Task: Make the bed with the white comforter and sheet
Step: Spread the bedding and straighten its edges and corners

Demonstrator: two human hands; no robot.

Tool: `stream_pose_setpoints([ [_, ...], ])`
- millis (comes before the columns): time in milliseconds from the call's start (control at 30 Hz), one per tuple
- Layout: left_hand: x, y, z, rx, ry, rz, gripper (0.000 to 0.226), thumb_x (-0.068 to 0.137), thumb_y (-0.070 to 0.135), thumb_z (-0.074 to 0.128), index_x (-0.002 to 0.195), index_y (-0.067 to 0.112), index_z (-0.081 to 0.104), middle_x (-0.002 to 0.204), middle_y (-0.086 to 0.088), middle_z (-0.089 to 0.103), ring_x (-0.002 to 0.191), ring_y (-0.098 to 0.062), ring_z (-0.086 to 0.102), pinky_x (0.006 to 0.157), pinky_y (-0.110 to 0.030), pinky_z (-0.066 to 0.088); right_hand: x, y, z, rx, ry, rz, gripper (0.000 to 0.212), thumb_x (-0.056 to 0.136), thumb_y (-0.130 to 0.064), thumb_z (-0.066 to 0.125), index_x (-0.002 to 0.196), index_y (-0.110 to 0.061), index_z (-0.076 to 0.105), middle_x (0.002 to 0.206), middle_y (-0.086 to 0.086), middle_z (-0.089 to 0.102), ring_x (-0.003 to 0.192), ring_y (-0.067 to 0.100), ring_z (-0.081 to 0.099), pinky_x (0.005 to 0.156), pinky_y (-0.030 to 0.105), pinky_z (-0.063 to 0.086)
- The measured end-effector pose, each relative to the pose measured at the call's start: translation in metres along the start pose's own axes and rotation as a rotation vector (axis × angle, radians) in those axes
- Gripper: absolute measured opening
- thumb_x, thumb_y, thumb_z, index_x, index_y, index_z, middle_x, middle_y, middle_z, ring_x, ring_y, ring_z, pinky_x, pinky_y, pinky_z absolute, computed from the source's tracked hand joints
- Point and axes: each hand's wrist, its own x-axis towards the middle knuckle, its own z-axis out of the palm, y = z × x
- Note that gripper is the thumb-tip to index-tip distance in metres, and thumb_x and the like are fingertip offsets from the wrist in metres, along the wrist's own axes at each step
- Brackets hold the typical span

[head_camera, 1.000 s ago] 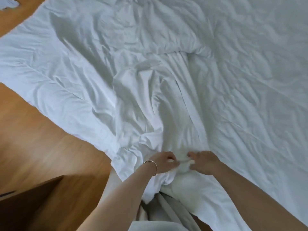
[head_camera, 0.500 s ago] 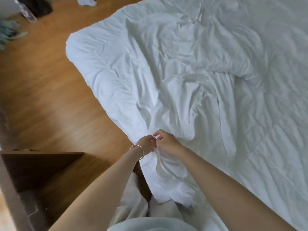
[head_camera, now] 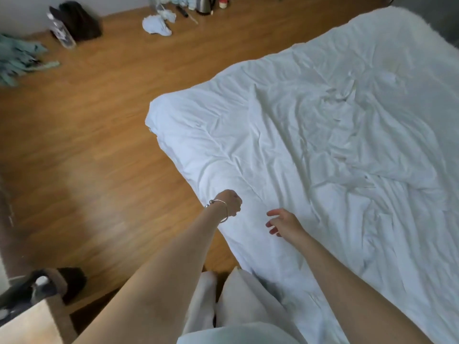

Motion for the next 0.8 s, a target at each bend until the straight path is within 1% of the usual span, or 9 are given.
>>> stream_pose_setpoints([
  [67, 0.017, 0.013, -0.034, 0.03, -0.018, 0.01, 0.02, 0.098, 0.005, 0.042, 0.082, 0.011, 0.054, 0.083, -0.005, 0.06, 0.076, -0.023, 0.059, 0.07, -0.028, 0.051, 0.01, -0.03, 0.007, 0.022, 0.0, 0.033, 0.027, 0.092, -0.005, 0.047, 0.115, -0.013, 0.059, 0.092, 0.006, 0.069, 0.065, 0.017, 0.062, 0.066, 0.028, 0.047],
  [100, 0.026, 0.022, -0.049, 0.014, -0.026, 0.019, 0.023, 0.098, 0.005, 0.042, 0.078, 0.012, 0.052, 0.077, -0.004, 0.056, 0.075, -0.024, 0.058, 0.069, -0.025, 0.052, 0.017, -0.045, 0.01, 0.034, 0.008, 0.036, 0.027, 0.092, -0.006, 0.048, 0.115, -0.013, 0.058, 0.093, 0.007, 0.069, 0.065, 0.017, 0.062, 0.066, 0.028, 0.047],
  [167, 0.042, 0.044, -0.076, -0.051, -0.043, 0.051, 0.019, 0.098, 0.003, 0.038, 0.085, 0.009, 0.05, 0.073, -0.003, 0.052, 0.063, -0.018, 0.053, 0.049, -0.011, 0.043, 0.031, -0.079, 0.012, 0.084, 0.042, 0.019, 0.027, 0.092, -0.005, 0.048, 0.116, -0.013, 0.057, 0.095, 0.006, 0.068, 0.067, 0.016, 0.062, 0.067, 0.027, 0.047],
  [200, 0.05, 0.057, -0.089, -0.072, -0.044, 0.081, 0.016, 0.098, 0.003, 0.038, 0.091, 0.008, 0.051, 0.074, -0.003, 0.053, 0.06, -0.014, 0.051, 0.042, -0.01, 0.038, 0.039, -0.097, 0.012, 0.13, 0.066, 0.003, 0.027, 0.092, -0.005, 0.048, 0.116, -0.013, 0.057, 0.094, 0.006, 0.068, 0.067, 0.016, 0.062, 0.067, 0.027, 0.046],
  [300, 0.082, 0.095, -0.123, -0.095, -0.045, 0.228, 0.016, 0.096, 0.009, 0.042, 0.099, 0.01, 0.058, 0.084, -0.005, 0.065, 0.061, -0.013, 0.058, 0.051, -0.02, 0.04, 0.067, -0.15, 0.007, 0.301, 0.137, -0.056, 0.026, 0.093, -0.007, 0.049, 0.116, -0.017, 0.057, 0.096, 0.006, 0.07, 0.071, 0.018, 0.063, 0.073, 0.028, 0.048],
  [367, 0.105, 0.118, -0.145, -0.132, -0.069, 0.281, 0.016, 0.095, 0.01, 0.043, 0.1, 0.011, 0.059, 0.087, -0.005, 0.066, 0.062, -0.014, 0.06, 0.056, -0.023, 0.04, 0.087, -0.178, 0.002, 0.394, 0.194, -0.084, 0.025, 0.093, -0.008, 0.05, 0.115, -0.019, 0.058, 0.099, 0.007, 0.07, 0.074, 0.018, 0.064, 0.075, 0.029, 0.048],
  [567, 0.19, 0.18, -0.21, -0.029, -0.103, 0.242, 0.02, 0.093, 0.007, 0.041, 0.097, 0.013, 0.06, 0.083, -0.002, 0.066, 0.059, -0.014, 0.058, 0.06, -0.025, 0.041, 0.167, -0.233, -0.015, 0.599, 0.366, 0.02, 0.027, 0.092, -0.008, 0.051, 0.116, -0.017, 0.059, 0.098, 0.007, 0.07, 0.072, 0.017, 0.064, 0.078, 0.031, 0.047],
  [700, 0.242, 0.223, -0.232, 0.086, -0.181, 0.265, 0.019, 0.094, 0.006, 0.041, 0.096, 0.012, 0.059, 0.08, -0.002, 0.065, 0.058, -0.015, 0.057, 0.057, -0.023, 0.039, 0.205, -0.271, -0.026, 0.777, 0.489, 0.111, 0.027, 0.09, -0.003, 0.049, 0.111, -0.016, 0.059, 0.096, 0.009, 0.069, 0.067, 0.017, 0.062, 0.071, 0.027, 0.047],
  [800, 0.276, 0.247, -0.231, 0.208, -0.298, 0.256, 0.018, 0.094, 0.008, 0.042, 0.099, 0.012, 0.059, 0.08, 0.001, 0.065, 0.059, -0.014, 0.059, 0.058, -0.023, 0.041, 0.229, -0.295, -0.027, 0.836, 0.496, 0.179, 0.027, 0.089, -0.004, 0.05, 0.112, -0.015, 0.059, 0.096, 0.009, 0.069, 0.068, 0.018, 0.062, 0.07, 0.026, 0.046],
])
